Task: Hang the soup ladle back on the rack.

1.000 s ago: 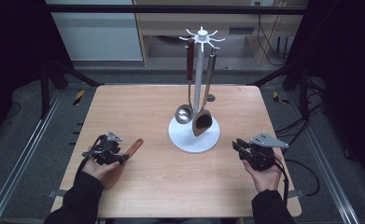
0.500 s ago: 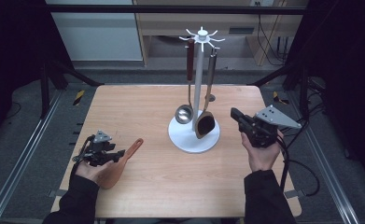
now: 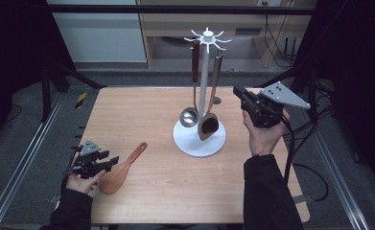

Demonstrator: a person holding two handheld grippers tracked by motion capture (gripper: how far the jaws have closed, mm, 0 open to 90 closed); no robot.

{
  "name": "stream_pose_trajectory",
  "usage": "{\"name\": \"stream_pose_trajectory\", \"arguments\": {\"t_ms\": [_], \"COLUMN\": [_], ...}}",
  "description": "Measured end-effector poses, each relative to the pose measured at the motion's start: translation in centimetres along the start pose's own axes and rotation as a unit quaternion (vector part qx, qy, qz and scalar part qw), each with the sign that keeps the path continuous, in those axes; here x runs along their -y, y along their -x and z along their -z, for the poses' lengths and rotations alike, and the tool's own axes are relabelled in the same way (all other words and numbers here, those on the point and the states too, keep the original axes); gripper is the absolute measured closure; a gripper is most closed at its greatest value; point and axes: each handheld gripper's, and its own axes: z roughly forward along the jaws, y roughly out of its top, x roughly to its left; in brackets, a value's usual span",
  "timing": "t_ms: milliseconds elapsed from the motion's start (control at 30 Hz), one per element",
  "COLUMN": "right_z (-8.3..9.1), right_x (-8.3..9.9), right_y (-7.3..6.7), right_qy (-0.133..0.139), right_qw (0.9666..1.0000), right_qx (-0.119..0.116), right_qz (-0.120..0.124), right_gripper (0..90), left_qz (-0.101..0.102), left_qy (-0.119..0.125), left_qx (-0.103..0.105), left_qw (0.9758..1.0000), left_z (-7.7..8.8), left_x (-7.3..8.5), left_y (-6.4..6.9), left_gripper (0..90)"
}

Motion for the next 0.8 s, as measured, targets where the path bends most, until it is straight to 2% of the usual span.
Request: {"name": "stream_pose_trajectory", "arguments": {"t_ms": [200, 267, 333, 433, 667, 800], "right_z": [-1.1, -1.4, -1.7, -2.1, -3.2, -3.8], "right_x": [-2.1, -2.8, -3.5, -4.4, -5.8, -6.4], "right_y": [-0.5, -0.5, -0.5, -0.3, 0.2, 0.2], "right_qy": [0.008, 0.010, 0.014, 0.019, 0.025, 0.027], "right_qw": [0.9998, 0.9996, 0.9995, 0.9994, 0.9993, 0.9992], "right_qx": [0.006, 0.009, 0.012, 0.016, 0.023, 0.025], "right_qz": [0.018, 0.024, 0.024, 0.023, 0.015, 0.016], "right_gripper": [90.0, 90.0, 90.0, 90.0, 90.0, 90.0], "left_qz": [0.001, 0.003, 0.000, -0.006, 0.004, 0.007], "left_qy": [-0.007, -0.007, -0.017, -0.029, -0.026, -0.029], "left_qx": [-0.010, 0.000, 0.014, 0.010, -0.002, -0.001], "left_qw": [0.9999, 1.0000, 0.9998, 0.9995, 0.9997, 0.9996], "left_z": [0.0, -0.1, -0.3, -0.7, -0.4, -0.5], "left_x": [-0.1, -0.1, 0.0, 0.0, -0.1, 0.0], "left_y": [0.2, 0.1, 0.1, 0.2, 0.0, -0.2], "left_gripper": [51.9, 52.0, 51.4, 50.4, 48.8, 48.1]}}
